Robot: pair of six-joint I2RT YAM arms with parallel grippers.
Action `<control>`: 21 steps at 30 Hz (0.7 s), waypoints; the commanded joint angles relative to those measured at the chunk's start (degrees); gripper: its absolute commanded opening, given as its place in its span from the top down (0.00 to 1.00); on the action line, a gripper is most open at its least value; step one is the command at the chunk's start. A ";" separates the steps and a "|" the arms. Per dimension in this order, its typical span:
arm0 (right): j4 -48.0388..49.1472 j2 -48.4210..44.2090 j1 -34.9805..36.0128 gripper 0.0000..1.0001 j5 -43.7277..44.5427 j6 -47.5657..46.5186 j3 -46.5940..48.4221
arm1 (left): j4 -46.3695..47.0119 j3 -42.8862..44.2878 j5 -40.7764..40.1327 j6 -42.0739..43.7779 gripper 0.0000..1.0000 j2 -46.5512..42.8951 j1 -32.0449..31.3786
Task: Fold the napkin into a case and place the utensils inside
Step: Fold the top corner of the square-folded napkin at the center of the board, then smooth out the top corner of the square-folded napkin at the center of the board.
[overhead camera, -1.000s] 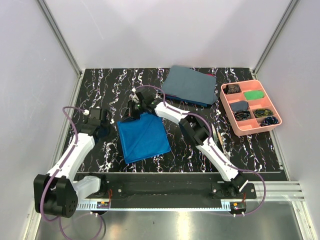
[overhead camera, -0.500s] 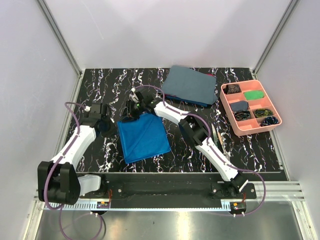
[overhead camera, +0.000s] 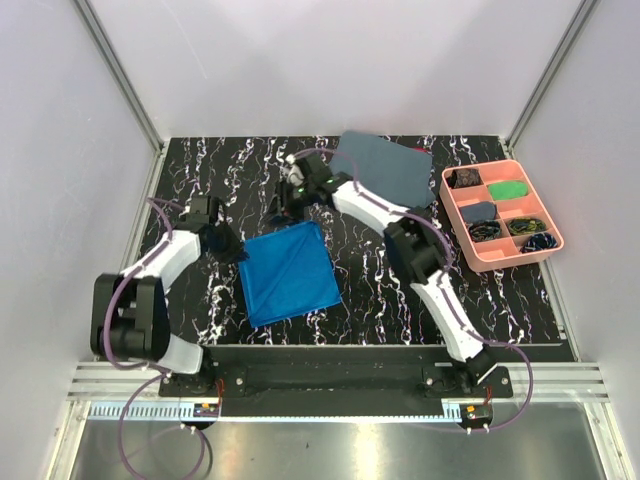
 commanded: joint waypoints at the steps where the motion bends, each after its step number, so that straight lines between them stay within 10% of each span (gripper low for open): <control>1: 4.18 -14.62 -5.22 0.64 -1.38 -6.05 -12.65 | 6.93 4.48 4.85 -1.70 0.88 8.00 1.61; 21: 9.65 -5.77 -9.71 0.86 -4.64 -7.29 -16.46 | 7.99 9.15 4.59 -0.91 0.92 18.31 3.46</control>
